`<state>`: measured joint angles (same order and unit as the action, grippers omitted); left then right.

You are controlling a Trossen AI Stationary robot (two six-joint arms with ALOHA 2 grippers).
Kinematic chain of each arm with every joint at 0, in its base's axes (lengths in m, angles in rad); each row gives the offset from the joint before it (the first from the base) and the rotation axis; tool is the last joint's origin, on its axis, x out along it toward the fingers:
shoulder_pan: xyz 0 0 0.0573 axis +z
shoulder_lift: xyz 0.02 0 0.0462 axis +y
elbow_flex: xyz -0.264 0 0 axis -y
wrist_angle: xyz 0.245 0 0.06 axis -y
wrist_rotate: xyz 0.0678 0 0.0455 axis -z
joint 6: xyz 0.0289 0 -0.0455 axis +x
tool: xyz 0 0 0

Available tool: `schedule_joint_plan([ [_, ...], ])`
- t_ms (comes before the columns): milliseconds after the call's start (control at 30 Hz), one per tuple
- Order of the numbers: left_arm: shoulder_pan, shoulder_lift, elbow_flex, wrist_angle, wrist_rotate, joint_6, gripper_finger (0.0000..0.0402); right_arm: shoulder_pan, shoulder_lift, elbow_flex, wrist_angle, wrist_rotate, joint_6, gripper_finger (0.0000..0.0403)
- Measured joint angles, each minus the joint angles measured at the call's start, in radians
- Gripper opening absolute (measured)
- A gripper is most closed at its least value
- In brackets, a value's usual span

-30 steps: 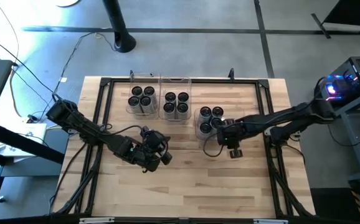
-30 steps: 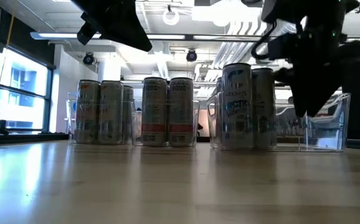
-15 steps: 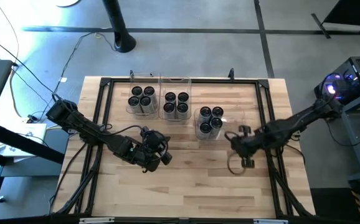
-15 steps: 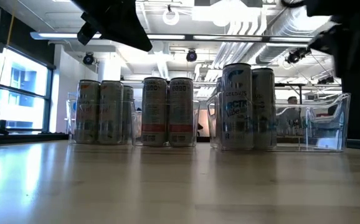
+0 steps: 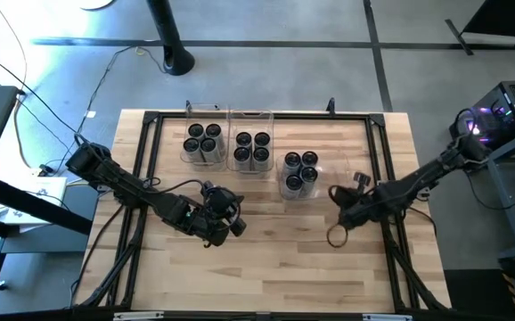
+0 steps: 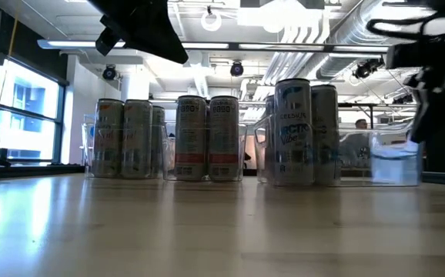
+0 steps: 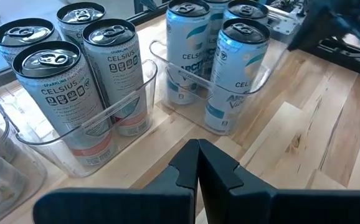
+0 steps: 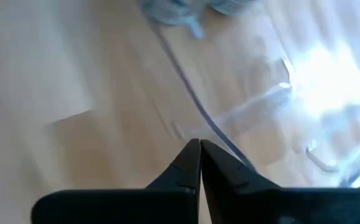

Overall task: Sort soda cans
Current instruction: Adjust the right transparent bin

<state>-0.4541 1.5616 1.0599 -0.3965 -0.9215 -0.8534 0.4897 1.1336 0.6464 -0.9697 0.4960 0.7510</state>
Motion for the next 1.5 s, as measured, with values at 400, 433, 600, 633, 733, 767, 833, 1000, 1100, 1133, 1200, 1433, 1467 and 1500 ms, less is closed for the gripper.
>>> schedule_joint_plan([
  [400, 0.0, 0.0, 0.0, 0.0, -0.001, 0.0, 0.0, -0.388, 0.0, -0.001, 0.035, 0.171, -0.124, 0.0001],
  [433, 0.0, 0.0, 0.0, 0.0, -0.001, 0.0, 0.0, -0.418, 0.0, -0.001, 0.054, 0.179, -0.128, 0.0001],
  [600, 0.0, 0.0, 0.0, 0.0, -0.001, 0.0, 0.0, -0.551, 0.0, -0.001, 0.175, 0.186, -0.203, 0.0],
  [633, 0.0, 0.0, 0.0, 0.0, -0.001, 0.0, 0.0, -0.575, 0.0, -0.001, 0.203, 0.186, -0.227, 0.0],
  [733, 0.0, 0.0, 0.0, 0.0, -0.001, 0.0, 0.0, -0.646, 0.0, -0.001, 0.281, 0.182, -0.316, 0.0],
  [767, 0.0, 0.0, 0.0, 0.0, -0.001, 0.0, 0.0, -0.665, 0.0, -0.001, 0.301, 0.185, -0.351, 0.0],
  [833, 0.0, 0.0, 0.0, 0.0, -0.001, 0.0, 0.0, -0.687, -0.008, 0.004, 0.31, 0.197, -0.394, 0.0],
  [1000, 0.0, 0.0, 0.0, 0.001, -0.001, 0.0, 0.0, -0.693, -0.074, 0.079, 0.234, 0.112, -0.359, 0.0],
  [1100, 0.001, 0.0, 0.0, 0.002, -0.001, -0.001, 0.0, -0.723, -0.097, 0.141, 0.119, -0.139, -0.255, 0.0],
  [1133, 0.003, 0.0, 0.0, 0.002, -0.002, -0.002, 0.0, -0.736, -0.097, 0.158, 0.074, -0.21, -0.227, 0.0],
  [1200, 0.003, 0.0, 0.0, 0.002, -0.005, -0.006, 0.0, -0.751, -0.089, 0.171, -0.005, -0.29, -0.201, 0.0],
  [1433, 0.003, 0.0, 0.0, 0.002, -0.006, 0.0, 0.0, -0.832, -0.013, 0.107, -0.077, -0.289, -0.183, 0.0],
  [1467, 0.003, 0.0, 0.0, 0.002, -0.007, 0.0, 0.0, -0.845, -0.002, 0.096, -0.056, -0.29, -0.192, 0.0],
  [1500, 0.003, 0.0, 0.0, 0.002, -0.007, 0.001, 0.0, -0.857, 0.011, 0.088, -0.04, -0.289, -0.205, 0.0],
])
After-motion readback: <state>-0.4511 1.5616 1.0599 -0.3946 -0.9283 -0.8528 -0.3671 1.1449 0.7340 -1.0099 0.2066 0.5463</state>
